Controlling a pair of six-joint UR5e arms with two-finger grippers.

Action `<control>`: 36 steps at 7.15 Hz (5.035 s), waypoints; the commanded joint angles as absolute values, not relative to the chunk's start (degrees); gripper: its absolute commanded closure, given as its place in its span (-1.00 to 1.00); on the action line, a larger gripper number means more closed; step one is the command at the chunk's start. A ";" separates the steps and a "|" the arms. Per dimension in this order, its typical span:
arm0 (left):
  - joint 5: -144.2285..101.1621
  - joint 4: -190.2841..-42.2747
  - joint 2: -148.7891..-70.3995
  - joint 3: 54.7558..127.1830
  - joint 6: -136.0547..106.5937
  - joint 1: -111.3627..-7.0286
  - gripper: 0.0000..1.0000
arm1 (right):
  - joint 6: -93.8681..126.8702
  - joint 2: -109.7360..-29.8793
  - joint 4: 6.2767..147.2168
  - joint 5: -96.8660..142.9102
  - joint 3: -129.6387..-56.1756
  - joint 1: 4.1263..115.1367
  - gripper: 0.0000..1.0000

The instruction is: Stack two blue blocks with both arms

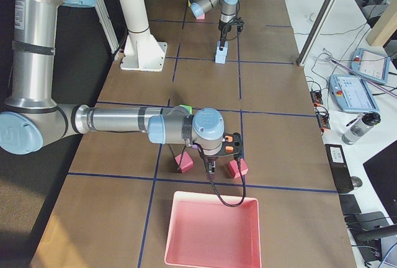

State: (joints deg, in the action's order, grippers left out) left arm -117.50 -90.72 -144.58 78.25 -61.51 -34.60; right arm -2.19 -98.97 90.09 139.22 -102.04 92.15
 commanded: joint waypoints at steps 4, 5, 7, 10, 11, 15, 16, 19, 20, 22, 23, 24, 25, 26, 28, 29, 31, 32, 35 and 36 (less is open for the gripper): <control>-118.20 -80.92 -144.32 88.28 -63.99 -36.99 -1.00 | -2.20 -98.96 90.09 139.22 -102.04 92.28 -0.99; -121.52 -75.64 -143.88 93.20 -63.90 -39.09 -1.00 | -2.28 -99.05 90.09 139.31 -101.95 92.29 -0.99; -121.82 -72.51 -133.84 106.36 -59.19 -42.00 -1.00 | -2.63 -99.40 90.09 139.74 -100.55 92.55 -0.99; -122.08 -72.25 -119.22 113.46 -40.49 -51.82 -1.00 | -2.46 -99.05 90.09 139.75 -100.81 92.55 -0.99; -124.69 -72.68 -114.48 113.47 -36.43 -57.34 -1.00 | -2.29 -98.97 90.09 139.66 -101.33 92.55 -0.99; -131.83 -73.56 -96.79 107.70 -5.39 -80.38 -1.00 | -2.29 -98.79 90.09 139.66 -101.25 92.55 -0.99; -133.75 -76.35 -94.33 103.14 -2.49 -83.38 -1.00 | -2.29 -98.70 90.09 139.66 -100.99 92.55 -0.99; -135.88 -88.74 -89.23 92.92 -0.09 -88.41 -1.00 | -2.29 -98.79 90.09 139.66 -100.99 92.55 -0.99; -135.88 -91.29 -89.04 91.25 -0.09 -89.38 -1.00 | -2.29 -98.79 90.09 139.66 -100.90 92.55 -0.99; -135.88 -91.67 -89.12 91.14 -0.26 -90.88 -1.00 | -2.29 -98.88 90.09 139.66 -100.55 92.55 -0.99; -135.88 -91.67 -89.12 91.14 -0.52 -90.88 -1.00 | -2.29 -98.88 90.09 139.66 -100.63 92.55 -0.99; -135.88 -91.58 -89.12 91.14 -0.61 -90.88 -1.00 | -2.37 -98.79 90.09 139.66 -100.55 92.55 -0.99; -135.88 -91.50 -89.12 91.14 -0.62 -90.88 -1.00 | -2.29 -98.79 90.09 139.75 -100.63 92.55 -0.99; -135.79 -91.58 -89.12 91.14 -0.53 -90.88 -1.00 | -2.29 -98.79 90.09 139.66 -100.63 92.55 -0.99; -135.88 -91.58 -89.12 91.14 -0.53 -90.88 -1.00 | -2.29 -98.79 90.09 139.66 -100.72 92.55 -0.99; -135.79 -91.58 -89.12 91.14 -0.44 -90.88 -1.00 | -2.29 -98.79 90.09 139.66 -100.64 92.55 -0.99; -135.79 -91.58 -89.12 91.14 -0.35 -90.88 -1.00 | -2.29 -98.79 90.09 139.66 -100.63 92.64 -0.99; -135.79 -91.58 -89.12 91.14 -0.35 -90.88 -1.00 | -2.37 -98.79 90.09 139.66 -100.55 92.64 -0.99; -135.79 -91.58 -89.21 91.14 -0.35 -90.88 -1.00 | -2.37 -98.79 90.09 139.66 -100.63 92.55 -0.99; -135.79 -91.58 -89.21 91.14 -0.35 -90.88 -1.00 | -2.29 -98.79 90.09 139.66 -100.72 92.55 -0.99</control>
